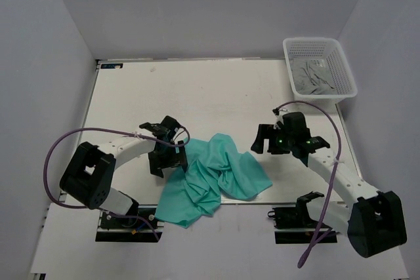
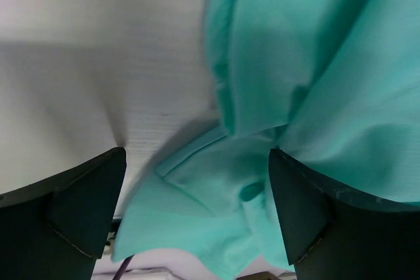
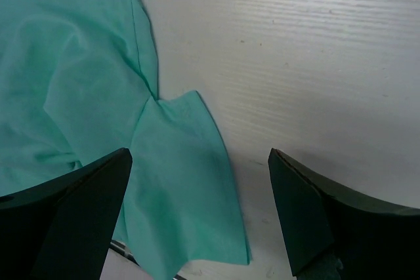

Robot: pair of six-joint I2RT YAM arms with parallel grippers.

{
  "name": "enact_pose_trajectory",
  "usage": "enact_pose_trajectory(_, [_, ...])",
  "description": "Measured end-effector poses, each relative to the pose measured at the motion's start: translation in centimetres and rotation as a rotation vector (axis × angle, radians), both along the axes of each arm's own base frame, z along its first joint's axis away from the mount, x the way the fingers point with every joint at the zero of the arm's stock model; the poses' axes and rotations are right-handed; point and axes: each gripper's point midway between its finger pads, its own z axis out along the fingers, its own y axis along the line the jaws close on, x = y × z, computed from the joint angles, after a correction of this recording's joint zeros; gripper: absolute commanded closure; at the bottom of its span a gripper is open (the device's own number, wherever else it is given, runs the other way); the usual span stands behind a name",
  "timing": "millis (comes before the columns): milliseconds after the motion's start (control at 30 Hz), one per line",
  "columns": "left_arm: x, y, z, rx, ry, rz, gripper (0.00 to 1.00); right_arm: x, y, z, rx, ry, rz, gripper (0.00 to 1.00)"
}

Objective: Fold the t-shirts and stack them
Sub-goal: Flatten out the tshirt

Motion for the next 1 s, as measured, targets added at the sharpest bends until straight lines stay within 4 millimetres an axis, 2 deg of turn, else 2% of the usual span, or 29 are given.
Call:
enact_pose_trajectory(100, [-1.1,0.5,0.0,0.037,0.031,-0.001,0.01,-1.4,0.9,-1.3,-0.060,0.049,0.058,0.09])
enact_pose_trajectory(200, [-1.3,0.2,0.3,0.033,0.022,-0.006,0.01,-2.6,1.8,-2.4,-0.137,0.080,0.115,0.09])
enact_pose_trajectory(400, [-1.2,-0.4,-0.2,0.040,0.000,-0.026,0.02,-4.0,1.5,-5.6,-0.302,0.153,0.133,0.12])
enact_pose_trajectory(467, [-0.9,-0.7,-0.5,0.042,-0.007,-0.031,0.07,-4.5,1.4,-6.7,-0.350,0.181,0.144,0.14])
enact_pose_trajectory(533, [-0.7,-0.7,-0.6,0.057,0.000,-0.028,0.18,-4.5,1.5,-7.2,-0.384,0.183,0.156,0.21])
enact_pose_trajectory(567, [-0.5,-0.7,-0.7,0.068,0.004,-0.030,0.24,-4.3,1.7,-7.3,-0.395,0.179,0.159,0.30])
enact_pose_trajectory(600, [-0.4,-0.6,-0.8,0.079,0.009,-0.030,0.36,-4.2,1.8,-7.3,-0.405,0.175,0.162,0.38])
enact_pose_trajectory(633, [-0.2,-0.6,-0.8,0.088,0.009,-0.029,0.41,-4.1,1.9,-7.4,-0.412,0.170,0.162,0.47])
enact_pose_trajectory(667, [-0.1,-0.5,-0.9,0.094,0.009,-0.035,0.46,-4.0,2.0,-7.4,-0.415,0.168,0.162,0.69])
enact_pose_trajectory(700, [-0.1,-0.5,-1.0,0.094,0.010,-0.038,0.66,-3.8,2.0,-7.5,-0.420,0.162,0.161,0.85])
enact_pose_trajectory(733, [-0.1,-0.6,-1.0,0.092,0.011,-0.040,0.83,-3.5,2.0,-7.5,-0.423,0.157,0.156,0.95])
enact_pose_trajectory(767, [-0.1,-0.7,-1.1,0.081,0.010,-0.052,0.96,-3.4,2.2,-7.6,-0.418,0.158,0.147,1.00])
enact_pose_trajectory(800, [-0.1,-1.1,-1.1,0.062,0.010,-0.060,1.00,-3.2,2.4,-7.6,-0.410,0.161,0.141,1.00])
enact_pose_trajectory(933, [0.5,-2.0,-0.9,0.023,-0.009,-0.071,1.00,-2.6,2.9,-7.5,-0.405,0.160,0.122,1.00])
enact_pose_trajectory(1000, [1.5,-2.1,-0.7,0.031,-0.050,-0.068,1.00,-2.0,2.9,-7.3,-0.415,0.143,0.104,1.00])
